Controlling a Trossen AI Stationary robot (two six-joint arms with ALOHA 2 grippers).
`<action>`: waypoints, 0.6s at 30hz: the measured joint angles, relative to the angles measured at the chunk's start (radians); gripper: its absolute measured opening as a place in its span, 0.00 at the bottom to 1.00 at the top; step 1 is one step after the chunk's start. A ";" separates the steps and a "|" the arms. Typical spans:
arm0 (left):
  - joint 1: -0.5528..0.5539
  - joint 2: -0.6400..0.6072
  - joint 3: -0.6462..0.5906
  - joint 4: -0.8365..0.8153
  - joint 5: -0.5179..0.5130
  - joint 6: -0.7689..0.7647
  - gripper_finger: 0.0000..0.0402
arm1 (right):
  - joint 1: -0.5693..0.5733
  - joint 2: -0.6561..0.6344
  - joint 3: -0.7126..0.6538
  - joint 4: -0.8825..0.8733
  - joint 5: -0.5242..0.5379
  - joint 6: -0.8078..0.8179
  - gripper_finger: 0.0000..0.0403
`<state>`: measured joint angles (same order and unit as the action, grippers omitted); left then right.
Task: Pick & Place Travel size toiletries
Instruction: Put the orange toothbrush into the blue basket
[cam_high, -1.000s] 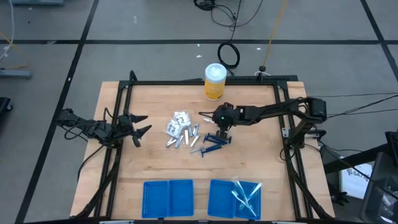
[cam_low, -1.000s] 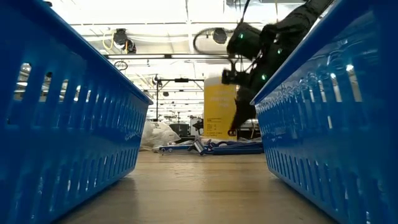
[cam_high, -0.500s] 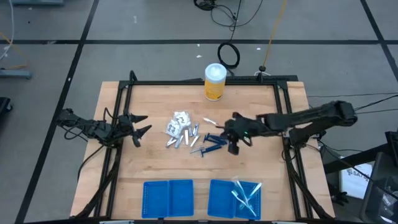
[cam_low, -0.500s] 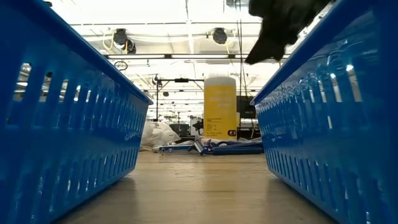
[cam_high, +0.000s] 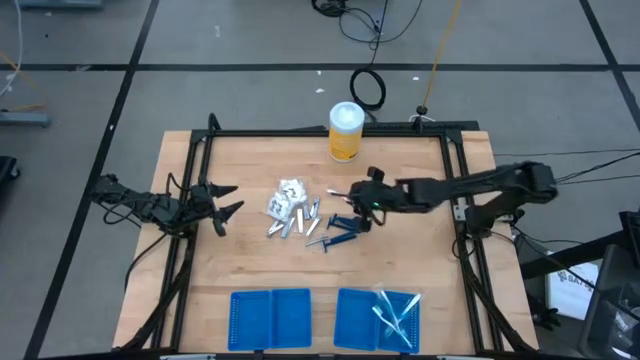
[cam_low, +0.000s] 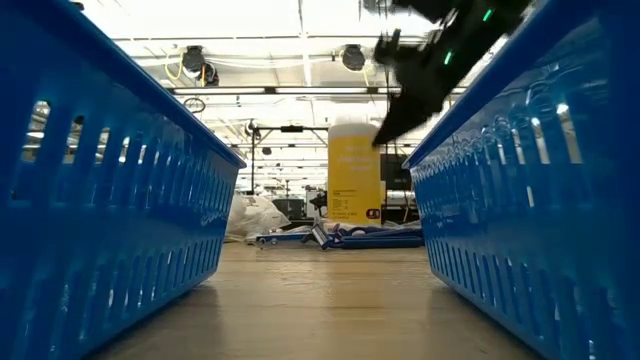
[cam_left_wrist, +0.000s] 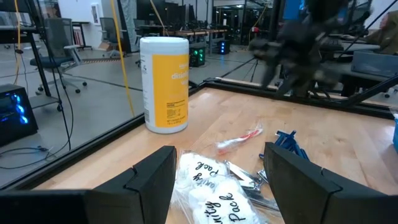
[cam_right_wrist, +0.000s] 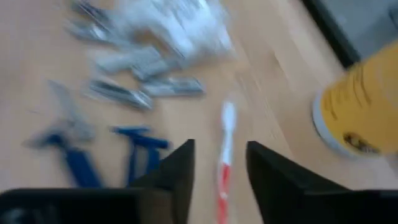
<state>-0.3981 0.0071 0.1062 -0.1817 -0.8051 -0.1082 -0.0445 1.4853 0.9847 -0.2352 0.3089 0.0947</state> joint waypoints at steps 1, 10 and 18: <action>0.000 0.000 0.000 0.000 0.000 0.000 0.60 | -0.020 0.032 0.000 0.007 -0.002 -0.001 0.40; 0.000 0.000 0.000 0.000 0.000 0.000 0.60 | -0.157 0.250 0.001 0.118 -0.157 0.022 0.53; 0.000 0.000 0.000 0.000 0.000 0.000 0.60 | -0.214 0.316 0.001 0.123 -0.288 0.017 0.43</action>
<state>-0.3981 0.0071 0.1062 -0.1818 -0.8047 -0.1084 -0.2587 1.8017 0.9861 -0.1126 0.0207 0.1116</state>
